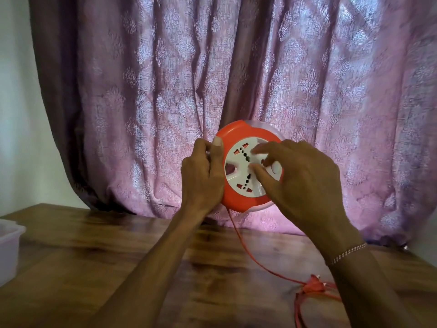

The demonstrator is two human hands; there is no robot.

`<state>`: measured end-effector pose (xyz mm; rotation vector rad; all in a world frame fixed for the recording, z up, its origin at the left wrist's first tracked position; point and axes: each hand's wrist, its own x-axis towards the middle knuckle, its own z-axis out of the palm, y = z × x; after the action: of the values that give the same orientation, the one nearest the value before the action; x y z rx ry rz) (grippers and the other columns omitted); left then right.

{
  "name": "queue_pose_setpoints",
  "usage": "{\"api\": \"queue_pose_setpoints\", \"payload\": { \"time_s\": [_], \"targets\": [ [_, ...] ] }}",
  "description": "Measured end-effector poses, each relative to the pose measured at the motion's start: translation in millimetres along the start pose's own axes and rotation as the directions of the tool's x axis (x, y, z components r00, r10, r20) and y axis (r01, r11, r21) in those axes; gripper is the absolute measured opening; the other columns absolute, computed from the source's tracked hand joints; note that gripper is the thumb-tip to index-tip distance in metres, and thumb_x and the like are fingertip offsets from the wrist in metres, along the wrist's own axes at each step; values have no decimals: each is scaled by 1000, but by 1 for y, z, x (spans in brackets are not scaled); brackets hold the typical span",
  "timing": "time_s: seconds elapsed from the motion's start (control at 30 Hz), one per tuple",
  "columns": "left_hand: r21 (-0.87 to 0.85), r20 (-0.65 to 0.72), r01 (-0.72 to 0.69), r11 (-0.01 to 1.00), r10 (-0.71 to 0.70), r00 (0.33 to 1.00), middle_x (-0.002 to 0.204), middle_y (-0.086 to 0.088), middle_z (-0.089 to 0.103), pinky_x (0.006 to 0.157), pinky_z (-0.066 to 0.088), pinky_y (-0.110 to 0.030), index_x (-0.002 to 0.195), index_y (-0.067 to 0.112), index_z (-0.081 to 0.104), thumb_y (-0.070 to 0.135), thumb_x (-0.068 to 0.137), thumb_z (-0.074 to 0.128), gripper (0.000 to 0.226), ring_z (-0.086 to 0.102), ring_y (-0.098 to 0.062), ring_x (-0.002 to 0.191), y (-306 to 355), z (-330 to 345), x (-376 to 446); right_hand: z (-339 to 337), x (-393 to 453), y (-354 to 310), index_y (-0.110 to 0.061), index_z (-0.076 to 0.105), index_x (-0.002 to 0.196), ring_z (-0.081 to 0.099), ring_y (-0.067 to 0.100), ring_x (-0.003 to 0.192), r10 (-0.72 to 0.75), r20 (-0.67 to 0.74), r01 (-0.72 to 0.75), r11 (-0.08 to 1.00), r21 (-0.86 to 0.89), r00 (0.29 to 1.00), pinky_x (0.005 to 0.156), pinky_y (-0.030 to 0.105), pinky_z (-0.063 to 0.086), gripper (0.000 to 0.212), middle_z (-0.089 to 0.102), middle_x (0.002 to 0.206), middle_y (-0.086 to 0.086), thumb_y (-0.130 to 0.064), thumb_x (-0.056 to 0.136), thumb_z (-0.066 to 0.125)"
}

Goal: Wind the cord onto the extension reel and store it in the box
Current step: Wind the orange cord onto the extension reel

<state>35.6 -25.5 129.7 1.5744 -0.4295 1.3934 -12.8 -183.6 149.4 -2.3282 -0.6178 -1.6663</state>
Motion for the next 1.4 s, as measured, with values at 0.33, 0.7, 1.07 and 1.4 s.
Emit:
{"api": "queue_pose_setpoints", "payload": {
  "time_s": [0.33,0.7,1.07,1.4],
  "targets": [
    [46,-11,-38,998,39,999,55,16,49,46,33,-6,80,16,46,35,102,40,29,56,8,54,-3,-1,0,5,-2,-7,-51,61,121,47,31,122,-85,284,109,991,-71,955,64,39,52,59,52,133,8,-8,81,66],
    [65,-13,-33,997,34,999,51,13,46,46,31,-10,80,15,46,38,101,40,31,52,5,51,-1,2,-1,10,-7,-15,-52,50,132,66,29,98,229,56,-225,972,-70,972,74,37,52,63,74,102,-5,-75,74,53],
    [52,-7,-8,999,9,1000,51,17,49,45,33,-9,80,15,46,35,103,41,31,55,8,51,-1,-1,0,8,-1,-5,-26,68,110,54,25,97,47,-34,-48,998,-40,998,60,34,49,38,70,98,-3,-53,84,66],
    [48,-20,5,999,-4,1000,54,14,49,45,31,-11,78,15,45,38,102,40,34,53,5,51,-6,-3,3,1,0,3,-35,67,110,50,32,108,-206,187,212,977,-15,961,58,32,45,55,59,128,5,0,69,72]
  ]
}}
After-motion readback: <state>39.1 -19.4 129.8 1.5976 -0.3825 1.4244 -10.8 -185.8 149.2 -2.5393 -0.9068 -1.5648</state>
